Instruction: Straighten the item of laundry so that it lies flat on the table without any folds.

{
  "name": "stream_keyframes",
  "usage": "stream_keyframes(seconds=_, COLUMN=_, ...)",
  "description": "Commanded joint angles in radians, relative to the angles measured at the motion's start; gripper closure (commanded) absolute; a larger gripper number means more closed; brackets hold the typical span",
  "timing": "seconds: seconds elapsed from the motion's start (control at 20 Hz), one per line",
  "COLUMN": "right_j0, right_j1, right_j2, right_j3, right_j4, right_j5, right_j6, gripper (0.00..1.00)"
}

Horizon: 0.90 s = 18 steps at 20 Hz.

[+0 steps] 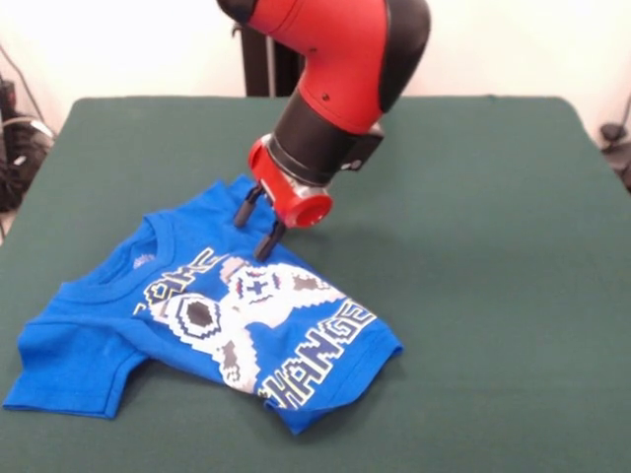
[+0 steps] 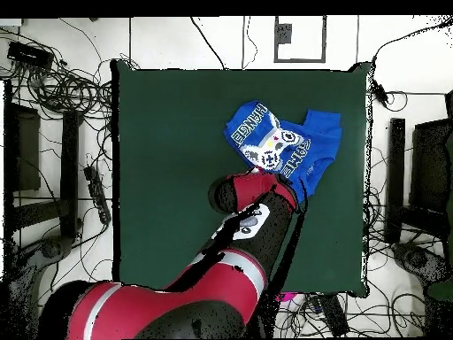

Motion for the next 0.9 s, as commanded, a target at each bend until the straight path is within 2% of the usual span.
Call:
stream_keyframes(seconds=0.05, right_j0=-0.002, right_j1=0.017, right_j2=0.119, right_j3=0.188, right_j4=0.046, right_j5=-0.045, right_j6=0.125, gripper=0.00)
stream_keyframes(seconds=0.3, right_j0=0.004, right_j1=-0.029, right_j2=0.094, right_j3=0.265, right_j4=0.015, right_j5=-0.040, right_j6=0.090, gripper=0.00)
stream_keyframes(seconds=0.45, right_j0=0.030, right_j1=-0.038, right_j2=0.053, right_j3=0.309, right_j4=0.011, right_j5=-0.039, right_j6=0.110, gripper=0.00)
stream_keyframes(seconds=0.7, right_j0=0.050, right_j1=-0.031, right_j2=0.015, right_j3=0.364, right_j4=0.009, right_j5=-0.064, right_j6=0.128, gripper=0.00)
stream_keyframes(seconds=0.9, right_j0=0.030, right_j1=-0.007, right_j2=0.037, right_j3=0.374, right_j4=0.012, right_j5=-0.122, right_j6=0.120, gripper=0.00)
